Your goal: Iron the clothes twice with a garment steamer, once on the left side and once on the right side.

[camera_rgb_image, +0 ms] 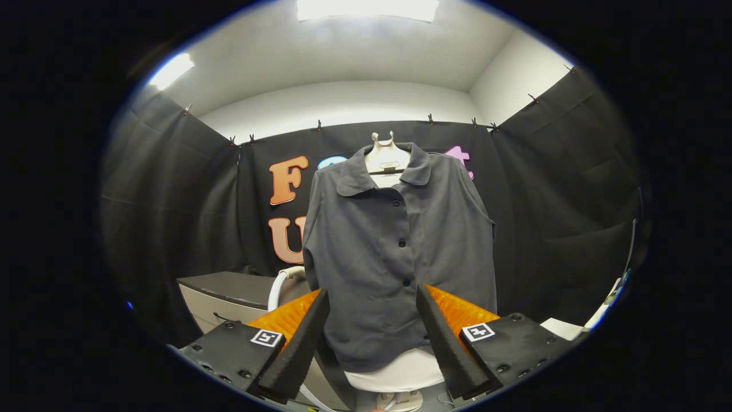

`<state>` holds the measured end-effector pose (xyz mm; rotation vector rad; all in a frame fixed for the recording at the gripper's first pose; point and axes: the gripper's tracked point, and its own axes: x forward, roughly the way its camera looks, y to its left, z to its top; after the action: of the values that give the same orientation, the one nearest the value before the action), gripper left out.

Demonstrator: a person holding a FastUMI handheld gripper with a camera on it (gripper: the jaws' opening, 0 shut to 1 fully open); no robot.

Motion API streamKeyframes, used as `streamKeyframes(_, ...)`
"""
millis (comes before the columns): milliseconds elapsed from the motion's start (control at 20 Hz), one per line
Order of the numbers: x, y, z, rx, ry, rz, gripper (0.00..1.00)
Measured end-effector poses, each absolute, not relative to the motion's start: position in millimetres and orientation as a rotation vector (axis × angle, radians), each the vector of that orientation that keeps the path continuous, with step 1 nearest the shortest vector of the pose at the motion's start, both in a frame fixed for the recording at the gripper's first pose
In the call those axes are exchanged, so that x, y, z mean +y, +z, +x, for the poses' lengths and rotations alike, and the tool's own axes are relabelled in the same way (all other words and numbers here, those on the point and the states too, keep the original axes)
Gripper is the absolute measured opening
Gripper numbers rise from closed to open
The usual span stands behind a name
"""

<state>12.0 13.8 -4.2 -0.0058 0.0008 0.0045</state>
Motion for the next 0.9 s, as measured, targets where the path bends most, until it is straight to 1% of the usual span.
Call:
streamKeyframes(650, 24, 0, 8, -0.011, 0.017, -0.006, 0.98)
streamKeyframes(900, 43, 13, 4, -0.023, 0.073, 0.03, 0.98)
